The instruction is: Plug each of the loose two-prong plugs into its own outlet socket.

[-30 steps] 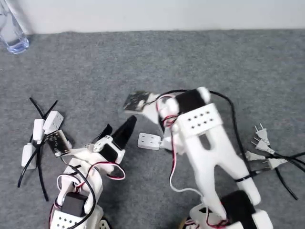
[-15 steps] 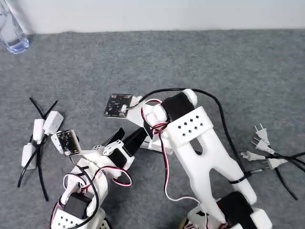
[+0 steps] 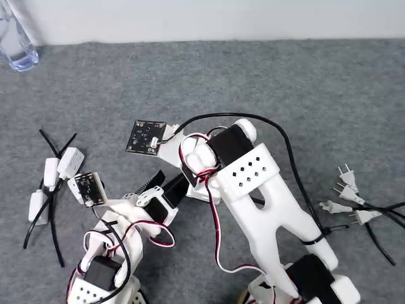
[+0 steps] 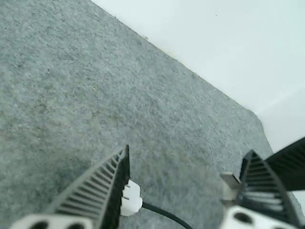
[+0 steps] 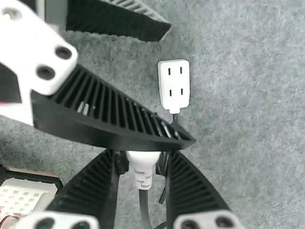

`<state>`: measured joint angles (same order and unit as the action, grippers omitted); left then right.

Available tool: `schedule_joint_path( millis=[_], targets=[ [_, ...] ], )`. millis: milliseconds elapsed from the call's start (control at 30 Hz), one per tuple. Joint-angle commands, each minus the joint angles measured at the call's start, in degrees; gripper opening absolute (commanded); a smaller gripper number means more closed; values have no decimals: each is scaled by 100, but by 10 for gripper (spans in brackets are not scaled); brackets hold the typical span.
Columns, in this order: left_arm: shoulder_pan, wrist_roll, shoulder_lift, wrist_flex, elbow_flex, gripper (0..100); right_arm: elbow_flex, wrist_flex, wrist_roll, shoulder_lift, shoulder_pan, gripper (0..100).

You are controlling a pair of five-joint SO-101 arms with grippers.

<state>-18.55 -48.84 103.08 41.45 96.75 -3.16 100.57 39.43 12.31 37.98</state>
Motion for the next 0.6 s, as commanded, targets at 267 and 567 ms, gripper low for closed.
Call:
schedule_joint_path(
  millis=[267, 567],
  targets=[
    [-62, 123, 88, 44, -40, 348, -492, 233, -53, 286, 13, 8],
    [-53, 149, 88, 44, -40, 348, -651, 233, -53, 576, 4, 8]
  ],
)
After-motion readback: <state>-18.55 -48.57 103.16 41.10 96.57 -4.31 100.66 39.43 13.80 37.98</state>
